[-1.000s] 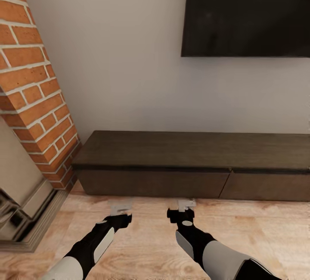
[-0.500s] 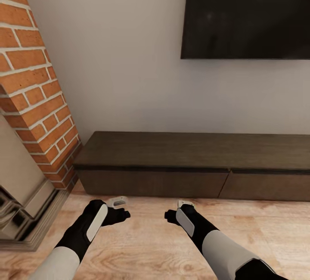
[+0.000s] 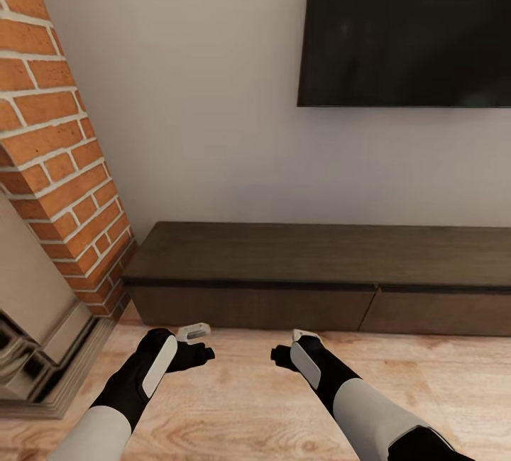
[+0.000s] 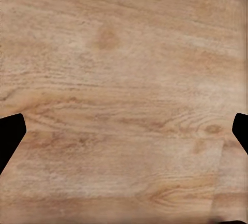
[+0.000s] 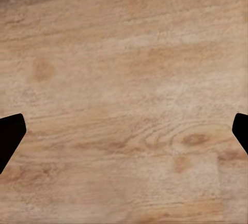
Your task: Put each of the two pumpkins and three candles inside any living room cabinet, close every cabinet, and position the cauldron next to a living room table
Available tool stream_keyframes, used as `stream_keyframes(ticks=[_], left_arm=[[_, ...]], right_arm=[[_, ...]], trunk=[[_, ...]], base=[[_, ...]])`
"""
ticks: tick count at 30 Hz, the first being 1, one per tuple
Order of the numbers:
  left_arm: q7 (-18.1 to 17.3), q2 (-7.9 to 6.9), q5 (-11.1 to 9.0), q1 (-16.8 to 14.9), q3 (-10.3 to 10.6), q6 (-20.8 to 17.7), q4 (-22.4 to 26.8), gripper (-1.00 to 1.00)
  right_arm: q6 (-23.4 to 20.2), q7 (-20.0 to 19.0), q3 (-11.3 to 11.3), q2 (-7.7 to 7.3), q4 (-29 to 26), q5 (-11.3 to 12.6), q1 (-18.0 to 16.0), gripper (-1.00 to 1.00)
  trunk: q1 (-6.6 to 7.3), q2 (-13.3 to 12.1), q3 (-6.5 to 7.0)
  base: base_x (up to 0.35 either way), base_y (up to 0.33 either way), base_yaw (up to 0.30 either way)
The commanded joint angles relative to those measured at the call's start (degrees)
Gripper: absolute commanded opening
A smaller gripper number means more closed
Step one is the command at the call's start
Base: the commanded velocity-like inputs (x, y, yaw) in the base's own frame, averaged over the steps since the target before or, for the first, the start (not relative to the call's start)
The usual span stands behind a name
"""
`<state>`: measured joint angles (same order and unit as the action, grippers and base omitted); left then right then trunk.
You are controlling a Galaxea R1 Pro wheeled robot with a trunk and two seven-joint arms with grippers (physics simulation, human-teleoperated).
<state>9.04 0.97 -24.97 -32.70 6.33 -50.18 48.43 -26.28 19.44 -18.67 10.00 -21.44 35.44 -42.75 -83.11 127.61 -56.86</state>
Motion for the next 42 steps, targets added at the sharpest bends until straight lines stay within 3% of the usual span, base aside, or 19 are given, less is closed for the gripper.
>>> stream_keyframes(ticks=[1,6,9,15,20,25,30,32,36,42], left_arm=[[0.0,0.0,0.0,0.0,0.0,0.0,0.0,1.0],[0.0,-0.03,0.0,0.0,0.1,0.0,0.0,1.0],[0.4,-0.99,-0.1,0.0,0.2,0.2,-1.1,1.0],[0.7,-2.79,0.0,0.1,0.1,2.1,-8.8,1.0],[0.6,-4.11,-0.1,0.6,0.2,7.9,-15.5,1.0],[0.6,-4.56,0.0,0.8,0.5,15.6,-23.4,1.0],[0.6,-4.49,0.1,0.8,0.7,23.9,-31.0,1.0],[0.6,-4.44,0.1,0.9,0.8,29.5,-35.9,1.0],[0.6,-4.4,0.1,0.9,0.9,38.4,-43.0,1.0],[0.6,-4.53,0.1,2.3,1.0,44.5,-46.1,1.0]], right_arm=[[-0.1,0.0,0.0,0.0,0.0,0.0,0.0,1.0],[-0.3,-0.1,0.1,0.0,0.0,0.1,0.0,1.0],[-0.5,-0.1,0.4,0.0,0.1,0.2,0.1,1.0],[-1.3,-0.1,1.2,-0.1,0.2,0.2,0.7,1.0],[-0.8,0.0,1.8,-0.1,0.5,0.2,1.4,1.0],[0.1,0.0,1.9,-0.23,0.3,0.0,7.5,1.0],[8.1,-0.1,1.9,-0.19,0.4,-0.4,12.6,1.0],[11.5,-0.1,1.8,-0.17,0.6,-0.5,14.4,1.0],[13.6,-0.4,1.8,-0.21,0.9,-0.5,15.6,1.0],[14.1,-0.5,1.7,-0.19,2.5,-0.6,16.6,1.0]], trunk=[[0.23,-0.4,0.18],[1.32,-2.4,1.08],[1.98,-3.6,1.62],[3.3,-6.0,2.7],[4.4,-8.0,3.6],[5.5,-10.0,4.49],[6.59,-12.0,5.39],[7.03,-12.8,5.75],[7.91,-14.5,6.4],[9.23,-16.9,7.09]], base=[[0.0,0.0,0.0],[0.0,0.0,0.0],[0.0,0.0,0.0],[-0.073,0.0,0.0],[-0.223,0.0,0.0],[-0.043,0.0,0.0],[-0.005,0.0,0.0],[-0.001,0.0,0.0],[0.0,0.0,0.0],[0.0,0.0,0.0]])
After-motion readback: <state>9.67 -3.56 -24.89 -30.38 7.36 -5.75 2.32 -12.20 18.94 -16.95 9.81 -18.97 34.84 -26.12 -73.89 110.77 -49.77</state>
